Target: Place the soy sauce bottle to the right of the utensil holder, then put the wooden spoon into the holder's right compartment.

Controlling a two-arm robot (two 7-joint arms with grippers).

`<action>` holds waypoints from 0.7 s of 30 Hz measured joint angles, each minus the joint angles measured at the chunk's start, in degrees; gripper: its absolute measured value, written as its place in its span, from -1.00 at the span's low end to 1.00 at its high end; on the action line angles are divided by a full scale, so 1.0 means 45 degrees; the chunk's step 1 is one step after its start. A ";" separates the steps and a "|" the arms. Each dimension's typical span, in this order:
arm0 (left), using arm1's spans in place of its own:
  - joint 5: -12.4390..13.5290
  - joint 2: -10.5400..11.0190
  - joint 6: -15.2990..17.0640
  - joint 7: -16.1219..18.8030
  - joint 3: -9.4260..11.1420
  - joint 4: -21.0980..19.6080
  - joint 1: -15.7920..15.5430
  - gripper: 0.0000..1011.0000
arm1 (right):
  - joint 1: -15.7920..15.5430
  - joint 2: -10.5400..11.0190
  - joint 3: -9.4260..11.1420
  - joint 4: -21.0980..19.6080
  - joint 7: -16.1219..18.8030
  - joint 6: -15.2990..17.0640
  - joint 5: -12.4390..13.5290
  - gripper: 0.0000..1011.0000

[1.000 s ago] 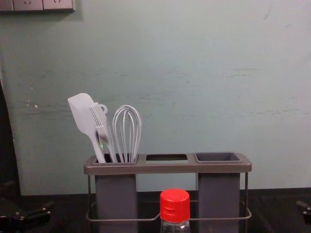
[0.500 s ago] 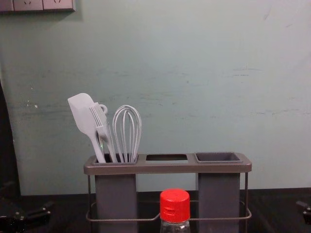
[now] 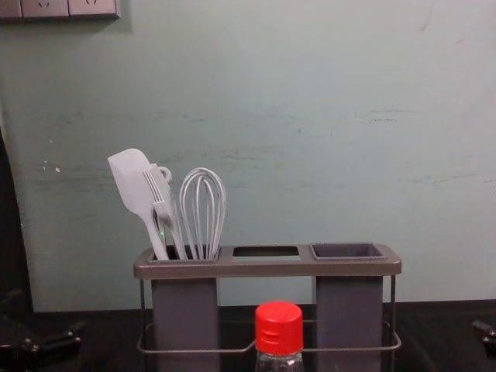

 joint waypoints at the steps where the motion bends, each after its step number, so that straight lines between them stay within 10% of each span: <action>1: 0.0000 0.0000 0.0000 0.0000 0.0000 -0.0001 0.0000 0.98 | 0.0000 0.0001 0.0000 0.0000 0.0001 0.0000 0.0000 0.98; 21: 0.0000 0.0000 0.0000 0.0000 0.0000 0.0000 0.0000 0.98 | -0.0139 -0.0102 0.0094 0.0041 0.0018 -0.0054 -0.0082 0.98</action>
